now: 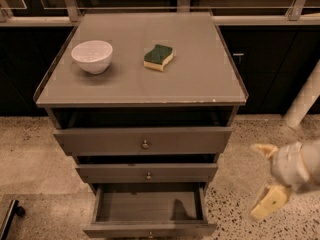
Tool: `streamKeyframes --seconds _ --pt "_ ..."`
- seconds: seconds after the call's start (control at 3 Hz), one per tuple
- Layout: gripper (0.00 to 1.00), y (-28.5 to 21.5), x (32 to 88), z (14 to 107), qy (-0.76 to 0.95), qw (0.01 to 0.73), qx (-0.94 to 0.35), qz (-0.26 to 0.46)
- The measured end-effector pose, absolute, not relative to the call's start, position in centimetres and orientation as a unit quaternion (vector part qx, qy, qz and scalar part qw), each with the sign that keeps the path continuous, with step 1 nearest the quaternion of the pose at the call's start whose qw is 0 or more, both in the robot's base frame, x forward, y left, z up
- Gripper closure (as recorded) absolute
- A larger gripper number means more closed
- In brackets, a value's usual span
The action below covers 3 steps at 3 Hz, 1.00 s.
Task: Close bottom drawer
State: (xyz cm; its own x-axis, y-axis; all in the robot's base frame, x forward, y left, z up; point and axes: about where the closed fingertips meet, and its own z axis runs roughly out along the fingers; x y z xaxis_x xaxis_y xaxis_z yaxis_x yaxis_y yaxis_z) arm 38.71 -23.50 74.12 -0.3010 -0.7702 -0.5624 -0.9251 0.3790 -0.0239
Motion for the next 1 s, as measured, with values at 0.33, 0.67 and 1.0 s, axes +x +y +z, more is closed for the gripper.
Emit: streamKeyframes --seconds 0.33,0.67,1.0 --pt "0.0 -21.2 37.2 64.0 0.799 0.259 -0.5 0.212" --pt "0.0 -19.7 38.2 56.5 0.814 0.263 -0.466 0.224" --pt "0.18 -20.4 39.9 55.6 0.823 0.283 -0.45 0.201"
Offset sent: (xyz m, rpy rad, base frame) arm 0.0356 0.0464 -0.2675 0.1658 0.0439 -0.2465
